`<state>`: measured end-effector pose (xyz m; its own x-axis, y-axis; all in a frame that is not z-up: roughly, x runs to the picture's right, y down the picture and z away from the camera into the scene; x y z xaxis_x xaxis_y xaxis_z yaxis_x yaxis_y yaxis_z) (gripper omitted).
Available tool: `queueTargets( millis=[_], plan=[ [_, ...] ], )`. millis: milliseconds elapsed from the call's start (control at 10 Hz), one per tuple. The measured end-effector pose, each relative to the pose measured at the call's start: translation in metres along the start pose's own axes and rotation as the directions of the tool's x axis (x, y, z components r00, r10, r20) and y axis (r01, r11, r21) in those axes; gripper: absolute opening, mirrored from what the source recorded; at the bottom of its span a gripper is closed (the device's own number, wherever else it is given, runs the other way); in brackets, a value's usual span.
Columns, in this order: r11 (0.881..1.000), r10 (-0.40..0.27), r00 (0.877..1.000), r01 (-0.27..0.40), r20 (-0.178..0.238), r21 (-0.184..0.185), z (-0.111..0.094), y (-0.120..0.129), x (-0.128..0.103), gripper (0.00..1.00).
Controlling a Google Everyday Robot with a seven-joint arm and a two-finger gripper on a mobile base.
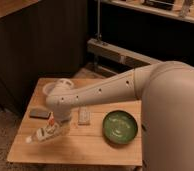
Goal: Place the bottle in the ceramic bowl
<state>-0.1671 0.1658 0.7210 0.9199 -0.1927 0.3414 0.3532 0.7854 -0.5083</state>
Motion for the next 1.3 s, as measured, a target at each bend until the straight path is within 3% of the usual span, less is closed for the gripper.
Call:
queueTargets(
  millis=[400,700,1000,1300],
  plan=[
    [0.998,0.064,0.995,-0.063,-0.070,0.024,-0.015,-0.010,0.028,0.00],
    [0.992,0.115,0.988,-0.110,-0.100,0.056,-0.031,-0.014,0.055,0.00],
    [0.983,0.170,0.979,-0.161,-0.108,0.090,-0.046,-0.014,0.083,0.00],
    [0.964,0.240,0.966,-0.225,-0.100,0.139,-0.062,-0.004,0.118,0.00]
  ],
)
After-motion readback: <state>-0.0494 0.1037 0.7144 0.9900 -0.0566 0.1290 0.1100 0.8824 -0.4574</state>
